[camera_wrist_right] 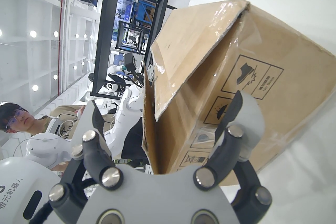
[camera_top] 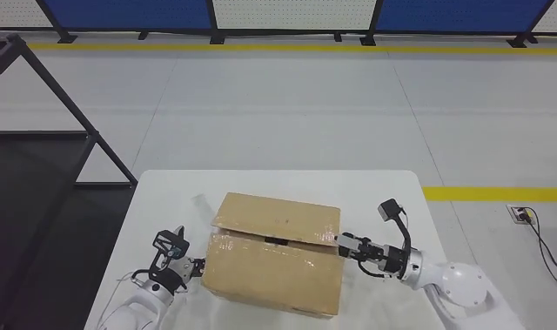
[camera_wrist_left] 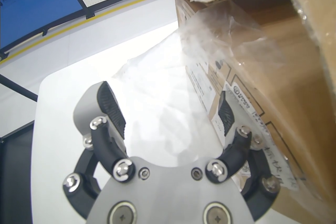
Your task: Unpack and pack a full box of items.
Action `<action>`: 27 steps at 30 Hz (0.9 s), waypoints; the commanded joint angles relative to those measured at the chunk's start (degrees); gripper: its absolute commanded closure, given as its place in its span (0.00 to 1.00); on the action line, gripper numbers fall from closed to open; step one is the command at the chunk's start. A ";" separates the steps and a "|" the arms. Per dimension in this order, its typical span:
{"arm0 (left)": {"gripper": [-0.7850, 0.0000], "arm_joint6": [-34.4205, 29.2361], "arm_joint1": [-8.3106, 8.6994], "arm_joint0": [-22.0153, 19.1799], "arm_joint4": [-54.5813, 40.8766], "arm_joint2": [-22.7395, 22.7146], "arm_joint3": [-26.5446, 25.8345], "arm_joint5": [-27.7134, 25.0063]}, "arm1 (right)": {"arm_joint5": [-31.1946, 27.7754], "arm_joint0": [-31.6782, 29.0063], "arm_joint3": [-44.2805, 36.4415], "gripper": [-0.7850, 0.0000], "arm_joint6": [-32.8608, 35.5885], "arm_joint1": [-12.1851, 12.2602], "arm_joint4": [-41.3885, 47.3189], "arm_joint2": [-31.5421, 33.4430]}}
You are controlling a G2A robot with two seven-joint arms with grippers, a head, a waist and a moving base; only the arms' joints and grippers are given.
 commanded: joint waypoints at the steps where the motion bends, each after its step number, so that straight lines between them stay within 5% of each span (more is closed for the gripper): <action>1: 0.00 0.08 0.05 0.27 0.02 -0.15 -0.24 -0.23 | -0.27 -0.79 -0.32 0.00 -0.98 0.10 -0.08 0.75; 9: 0.00 1.30 0.35 2.03 -2.76 -3.15 -1.41 -0.92 | -4.58 -6.58 -1.96 0.00 -0.41 1.25 2.17 7.38; 18: 0.00 3.87 0.91 6.37 -11.60 -9.38 -4.41 -5.81 | -17.70 -14.13 -1.82 0.00 19.67 3.40 12.21 15.57; 27: 0.00 10.49 0.78 9.43 -25.58 -14.37 -6.23 -8.80 | -16.41 -20.31 -12.28 0.00 20.99 7.03 8.29 12.36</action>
